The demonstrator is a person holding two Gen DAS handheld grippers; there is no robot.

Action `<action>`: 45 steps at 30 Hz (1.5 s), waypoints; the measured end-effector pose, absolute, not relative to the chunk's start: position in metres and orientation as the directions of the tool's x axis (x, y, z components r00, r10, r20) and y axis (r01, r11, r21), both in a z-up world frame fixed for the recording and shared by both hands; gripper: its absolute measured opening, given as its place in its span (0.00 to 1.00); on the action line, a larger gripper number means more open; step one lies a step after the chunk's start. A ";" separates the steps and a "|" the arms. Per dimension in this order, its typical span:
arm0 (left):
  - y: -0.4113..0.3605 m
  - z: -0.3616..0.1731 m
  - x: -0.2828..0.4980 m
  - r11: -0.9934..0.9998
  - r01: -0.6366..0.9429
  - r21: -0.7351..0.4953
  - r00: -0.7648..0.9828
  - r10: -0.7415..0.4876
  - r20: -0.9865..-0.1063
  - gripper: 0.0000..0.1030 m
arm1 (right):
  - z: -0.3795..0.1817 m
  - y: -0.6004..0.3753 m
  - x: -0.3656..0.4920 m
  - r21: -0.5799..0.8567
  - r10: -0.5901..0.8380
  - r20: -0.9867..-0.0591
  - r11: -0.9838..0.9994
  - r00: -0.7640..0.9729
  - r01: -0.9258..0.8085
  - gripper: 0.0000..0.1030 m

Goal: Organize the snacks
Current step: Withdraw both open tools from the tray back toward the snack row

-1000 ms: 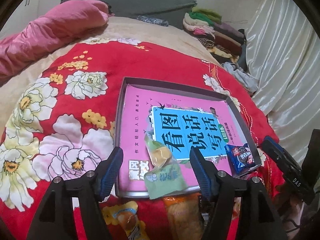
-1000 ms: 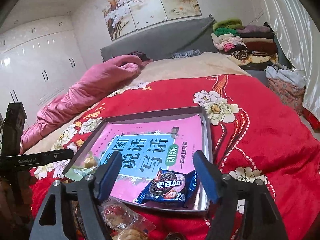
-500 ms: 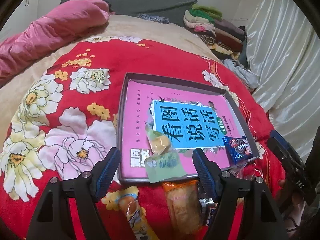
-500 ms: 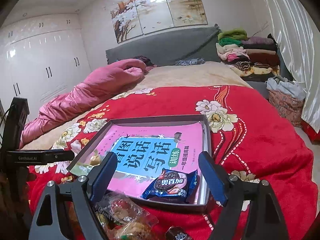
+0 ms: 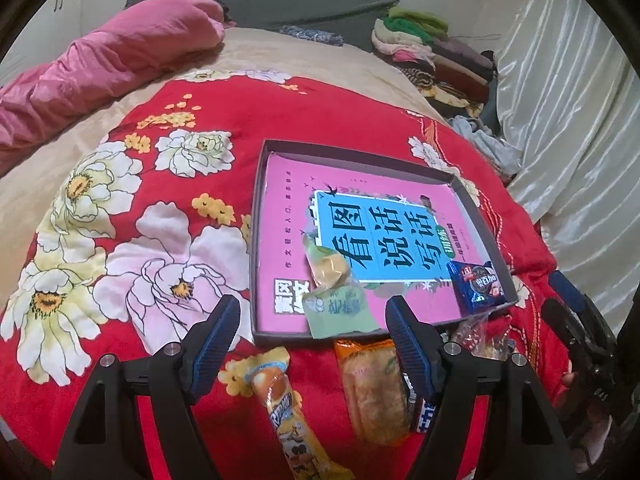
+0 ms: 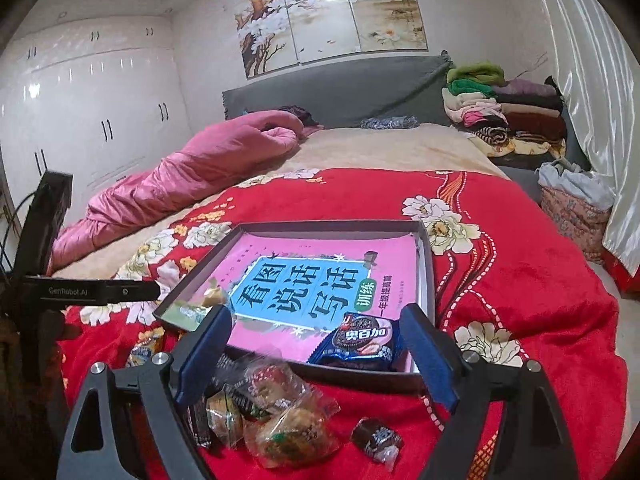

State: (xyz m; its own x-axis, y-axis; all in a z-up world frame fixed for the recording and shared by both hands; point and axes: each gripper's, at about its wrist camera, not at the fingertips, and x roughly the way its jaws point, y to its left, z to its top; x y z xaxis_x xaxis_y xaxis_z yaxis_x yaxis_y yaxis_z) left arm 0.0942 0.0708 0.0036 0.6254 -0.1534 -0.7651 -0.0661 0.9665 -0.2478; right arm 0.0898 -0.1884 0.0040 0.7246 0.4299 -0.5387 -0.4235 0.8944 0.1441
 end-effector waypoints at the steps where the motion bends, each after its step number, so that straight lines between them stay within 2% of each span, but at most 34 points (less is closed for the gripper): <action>1: 0.070 0.004 0.093 0.966 -0.064 -0.250 0.625 -0.156 -0.765 0.75 | 0.004 -0.187 0.088 0.133 0.425 -0.539 0.895 0.727 -0.425 0.84; 10: 0.065 0.006 0.082 0.965 -0.055 -0.256 0.623 -0.167 -0.765 0.78 | 0.002 -0.180 0.076 0.104 0.405 -0.552 0.901 0.729 -0.422 0.84; 23: 0.068 -0.011 0.062 0.960 -0.085 -0.266 0.558 -0.176 -0.811 0.78 | -0.003 -0.184 0.063 0.114 0.386 -0.586 0.910 0.713 -0.399 0.87; 45: 0.068 -0.021 0.046 0.959 -0.109 -0.262 0.517 -0.171 -0.839 0.78 | -0.008 -0.179 0.048 0.081 0.365 -0.618 0.911 0.696 -0.405 0.87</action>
State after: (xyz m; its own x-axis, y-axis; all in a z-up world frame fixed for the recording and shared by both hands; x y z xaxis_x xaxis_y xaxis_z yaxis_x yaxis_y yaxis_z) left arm 0.0463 0.0681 -0.0215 0.5168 -0.1705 -0.8390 -0.1094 0.9588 -0.2622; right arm 0.0479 -0.1793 -0.0075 0.6961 0.3646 -0.6185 -0.4051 0.9107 0.0809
